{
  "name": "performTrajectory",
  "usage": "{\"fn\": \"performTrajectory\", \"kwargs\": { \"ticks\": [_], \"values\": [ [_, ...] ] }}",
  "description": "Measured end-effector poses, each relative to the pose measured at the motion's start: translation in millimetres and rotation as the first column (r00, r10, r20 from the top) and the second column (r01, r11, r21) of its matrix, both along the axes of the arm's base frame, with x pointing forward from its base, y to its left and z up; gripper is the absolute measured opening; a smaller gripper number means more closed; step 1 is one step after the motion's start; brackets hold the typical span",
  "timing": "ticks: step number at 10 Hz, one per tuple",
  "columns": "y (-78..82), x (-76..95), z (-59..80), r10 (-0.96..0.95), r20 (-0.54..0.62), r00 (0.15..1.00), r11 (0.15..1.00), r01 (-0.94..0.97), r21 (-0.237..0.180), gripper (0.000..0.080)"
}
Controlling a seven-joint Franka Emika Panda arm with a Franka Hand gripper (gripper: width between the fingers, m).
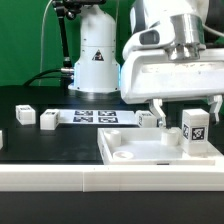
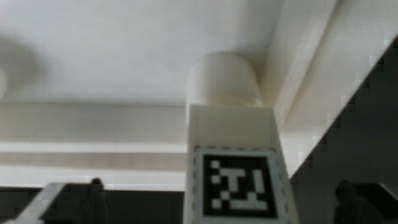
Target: Assemble one leg
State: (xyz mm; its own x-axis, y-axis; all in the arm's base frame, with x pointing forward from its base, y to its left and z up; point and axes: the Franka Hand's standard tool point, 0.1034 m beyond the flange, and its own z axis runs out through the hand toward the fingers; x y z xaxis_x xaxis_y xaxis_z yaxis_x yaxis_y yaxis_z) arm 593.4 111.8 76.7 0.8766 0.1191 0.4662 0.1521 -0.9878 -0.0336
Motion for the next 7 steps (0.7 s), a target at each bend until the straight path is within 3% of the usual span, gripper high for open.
{"fn": "performTrajectory", "kwargs": {
  "ticks": [1, 4, 7],
  "values": [
    [0.8, 0.6, 4.1, 0.002, -0.007, 1.0, 1.0, -0.002, 0.001, 0.0649],
    [3.1, -3.0, -1.2, 0.009, -0.068, 0.998, 1.0, -0.008, 0.004, 0.0649],
    [-0.5, 2.6, -0.9, 0.018, -0.298, 0.954, 1.0, -0.015, 0.013, 0.0649]
  ]
}}
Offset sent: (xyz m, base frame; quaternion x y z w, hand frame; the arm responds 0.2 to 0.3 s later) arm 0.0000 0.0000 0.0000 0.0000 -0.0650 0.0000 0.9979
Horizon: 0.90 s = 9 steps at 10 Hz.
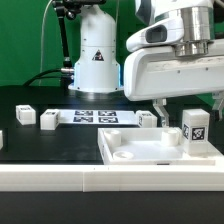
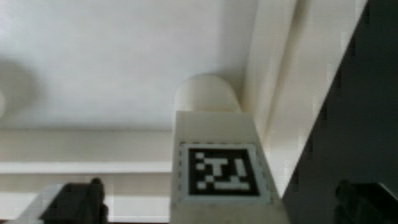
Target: Assemble one leg
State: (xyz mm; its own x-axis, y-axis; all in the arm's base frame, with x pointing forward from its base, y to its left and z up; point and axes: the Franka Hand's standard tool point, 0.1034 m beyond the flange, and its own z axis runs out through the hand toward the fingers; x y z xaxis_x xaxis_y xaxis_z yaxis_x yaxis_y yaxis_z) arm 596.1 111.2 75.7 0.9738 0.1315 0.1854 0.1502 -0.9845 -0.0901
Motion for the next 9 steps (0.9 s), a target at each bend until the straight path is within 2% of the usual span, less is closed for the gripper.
{"fn": "performTrajectory", "kwargs": {
  "ticks": [1, 2, 3, 6, 8, 9],
  "values": [
    [-0.7, -2.6, 0.7, 0.007, -0.096, 0.995, 1.0, -0.007, 0.003, 0.0649],
    [-1.1, 2.6, 3.4, 0.012, -0.159, 0.987, 1.0, -0.011, 0.008, 0.0649],
    [-1.7, 8.7, 2.8, 0.01, -0.153, 0.988, 1.0, -0.009, 0.008, 0.0649],
    [-0.8, 9.7, 2.8, 0.005, -0.147, 0.989, 1.0, -0.003, 0.008, 0.064],
    [-0.7, 9.8, 2.8, -0.026, -0.15, 0.988, 1.0, 0.027, 0.009, 0.029],
    [-0.8, 9.8, 2.8, -0.024, -0.15, 0.988, 1.0, 0.025, 0.009, 0.0291]
  ]
}}
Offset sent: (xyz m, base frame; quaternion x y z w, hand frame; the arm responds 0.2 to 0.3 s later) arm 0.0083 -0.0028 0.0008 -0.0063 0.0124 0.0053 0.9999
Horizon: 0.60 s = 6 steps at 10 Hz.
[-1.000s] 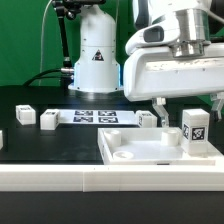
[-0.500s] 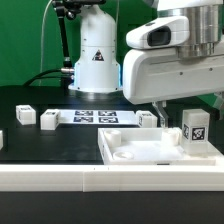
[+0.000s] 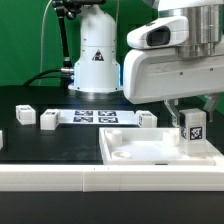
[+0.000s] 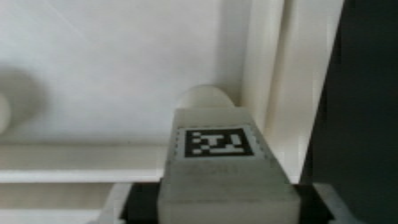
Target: Assemble one leg
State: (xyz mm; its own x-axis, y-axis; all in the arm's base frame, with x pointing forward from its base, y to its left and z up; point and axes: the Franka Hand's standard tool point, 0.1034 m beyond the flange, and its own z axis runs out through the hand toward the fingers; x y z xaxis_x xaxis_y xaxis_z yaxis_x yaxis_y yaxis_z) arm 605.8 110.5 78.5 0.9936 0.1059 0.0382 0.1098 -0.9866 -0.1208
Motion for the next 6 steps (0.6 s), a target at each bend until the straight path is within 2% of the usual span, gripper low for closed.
{"fn": "performTrajectory", "kwargs": {
  "ticks": [1, 3, 6],
  "values": [
    [0.5, -0.1, 0.0, -0.05, -0.007, 0.999, 0.999, 0.05, 0.003, 0.0291],
    [2.4, -0.8, -0.4, -0.302, -0.027, 0.953, 0.953, 0.302, 0.016, 0.0291],
    [4.3, -0.5, -1.0, -0.605, -0.064, 0.794, 0.795, 0.607, 0.007, 0.0291]
  ]
}}
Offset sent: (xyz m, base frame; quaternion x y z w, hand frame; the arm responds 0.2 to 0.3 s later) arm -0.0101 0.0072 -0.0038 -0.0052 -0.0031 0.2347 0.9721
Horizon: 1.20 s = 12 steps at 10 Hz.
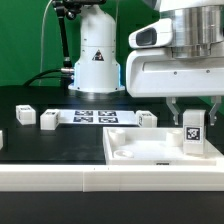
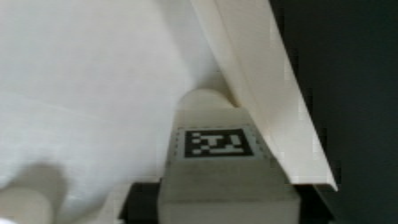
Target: Assemble one leg
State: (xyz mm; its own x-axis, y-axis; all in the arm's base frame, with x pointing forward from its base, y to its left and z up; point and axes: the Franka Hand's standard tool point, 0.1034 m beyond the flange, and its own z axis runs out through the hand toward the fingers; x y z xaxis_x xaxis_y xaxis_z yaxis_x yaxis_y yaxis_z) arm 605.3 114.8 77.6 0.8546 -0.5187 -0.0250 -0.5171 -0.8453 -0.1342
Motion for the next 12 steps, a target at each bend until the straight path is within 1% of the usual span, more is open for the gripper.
{"fn": "performTrajectory", "kwargs": {
  "ticks": [2, 3, 4, 5, 6, 7, 8, 9, 10, 11, 12],
  "values": [
    [0.5, 0.0, -0.4, -0.221, -0.025, 0.975, 0.975, 0.221, 0.012, 0.0291],
    [2.8, -0.7, -0.6, -0.35, -0.043, 0.936, 0.937, 0.351, 0.01, 0.0291],
    [4.1, -1.5, -0.5, -0.438, -0.063, 0.897, 0.898, 0.439, 0.002, 0.0291],
    [3.6, -1.3, -0.5, -0.481, -0.075, 0.873, 0.876, 0.483, 0.003, 0.0291],
    [3.2, -1.1, -0.5, -0.525, -0.088, 0.846, 0.849, 0.528, 0.014, 0.0291],
    [3.5, -1.0, -0.6, -0.551, -0.091, 0.829, 0.832, 0.554, 0.013, 0.0293],
    [3.6, -1.1, -0.6, -0.528, -0.087, 0.845, 0.847, 0.531, 0.014, 0.0293],
    [3.2, -0.8, -0.5, -0.489, -0.08, 0.869, 0.871, 0.492, 0.016, 0.0462],
    [1.9, -0.1, -0.3, -0.44, -0.069, 0.895, 0.897, 0.442, 0.019, 0.0604],
    [0.4, 0.7, 0.1, -0.335, -0.05, 0.941, 0.942, 0.336, 0.017, 0.0635],
    [-1.3, 1.8, 0.4, -0.202, -0.028, 0.979, 0.979, 0.203, 0.016, 0.0635]
  ]
}}
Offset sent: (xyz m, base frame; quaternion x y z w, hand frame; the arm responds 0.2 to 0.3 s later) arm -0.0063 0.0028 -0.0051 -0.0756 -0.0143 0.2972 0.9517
